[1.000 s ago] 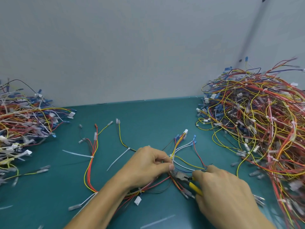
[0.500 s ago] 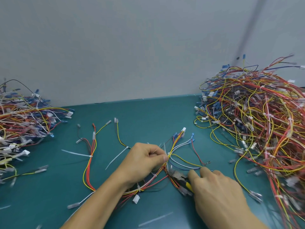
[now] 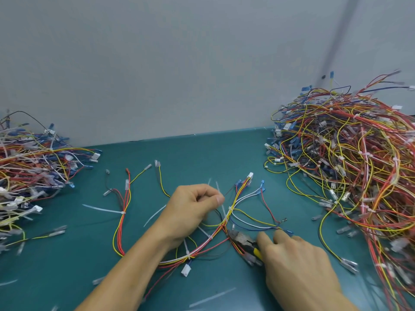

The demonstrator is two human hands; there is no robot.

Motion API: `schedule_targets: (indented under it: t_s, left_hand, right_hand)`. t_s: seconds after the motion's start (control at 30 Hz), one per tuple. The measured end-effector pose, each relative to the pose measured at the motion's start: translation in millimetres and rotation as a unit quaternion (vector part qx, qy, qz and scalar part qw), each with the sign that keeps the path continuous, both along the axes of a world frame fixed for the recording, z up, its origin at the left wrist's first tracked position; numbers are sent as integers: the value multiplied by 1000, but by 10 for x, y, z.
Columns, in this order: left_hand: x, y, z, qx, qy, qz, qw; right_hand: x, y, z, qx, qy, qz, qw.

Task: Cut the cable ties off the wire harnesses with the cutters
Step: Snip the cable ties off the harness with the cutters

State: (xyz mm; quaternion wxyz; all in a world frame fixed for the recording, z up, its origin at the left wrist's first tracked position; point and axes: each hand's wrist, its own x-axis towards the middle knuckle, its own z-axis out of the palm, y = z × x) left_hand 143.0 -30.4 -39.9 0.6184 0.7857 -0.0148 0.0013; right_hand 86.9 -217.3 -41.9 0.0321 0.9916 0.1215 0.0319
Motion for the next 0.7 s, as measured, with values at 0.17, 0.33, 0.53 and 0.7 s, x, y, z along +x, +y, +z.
schedule_targets:
  t_s: [0.17, 0.33, 0.53, 0.7]
  left_hand:
    - [-57, 201, 264, -253, 10, 59, 966]
    - [-284, 434, 321, -259, 29, 58, 964]
    - [-449, 485, 341, -255, 31, 94, 962]
    - [-497, 418, 490, -208, -75, 101, 970]
  right_hand:
    - [-25, -52, 48, 44, -31, -3, 999]
    - [-8, -95, 236, 13, -40, 5, 999]
    - [38, 3, 251, -6, -44, 41, 998]
    - [58, 93, 153, 17, -93, 59, 994]
